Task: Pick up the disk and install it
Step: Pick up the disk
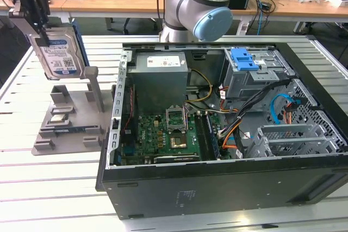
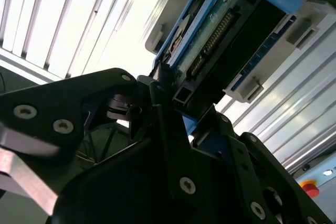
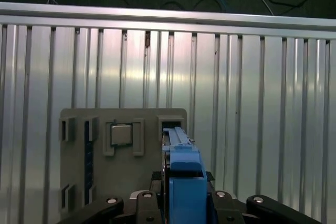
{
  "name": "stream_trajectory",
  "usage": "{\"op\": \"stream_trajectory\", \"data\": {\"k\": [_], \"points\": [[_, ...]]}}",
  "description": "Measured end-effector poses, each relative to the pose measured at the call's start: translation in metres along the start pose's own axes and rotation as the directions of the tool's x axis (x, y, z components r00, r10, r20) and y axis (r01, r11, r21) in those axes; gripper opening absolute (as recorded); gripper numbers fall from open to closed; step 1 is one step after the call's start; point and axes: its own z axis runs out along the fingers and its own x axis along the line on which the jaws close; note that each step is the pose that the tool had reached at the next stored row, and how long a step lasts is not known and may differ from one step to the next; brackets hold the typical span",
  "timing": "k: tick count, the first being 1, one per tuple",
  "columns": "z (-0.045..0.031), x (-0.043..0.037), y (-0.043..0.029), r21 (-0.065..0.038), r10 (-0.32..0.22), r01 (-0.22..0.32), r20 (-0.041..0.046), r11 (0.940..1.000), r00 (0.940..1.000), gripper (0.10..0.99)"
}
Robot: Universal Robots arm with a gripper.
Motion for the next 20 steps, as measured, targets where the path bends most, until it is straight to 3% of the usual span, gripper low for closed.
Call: {"op": "stream_trajectory", "data": {"k": [12, 20], "points": [[-0.0293, -0.0014, 0.001, 0.0, 0.0, 0.0, 0.0, 1.0, 1.0, 0.365], [-0.0437, -0.0021, 0.0014, 0.0, 0.0, 0.0, 0.0001, 1.0, 1.0, 0.365]]}}
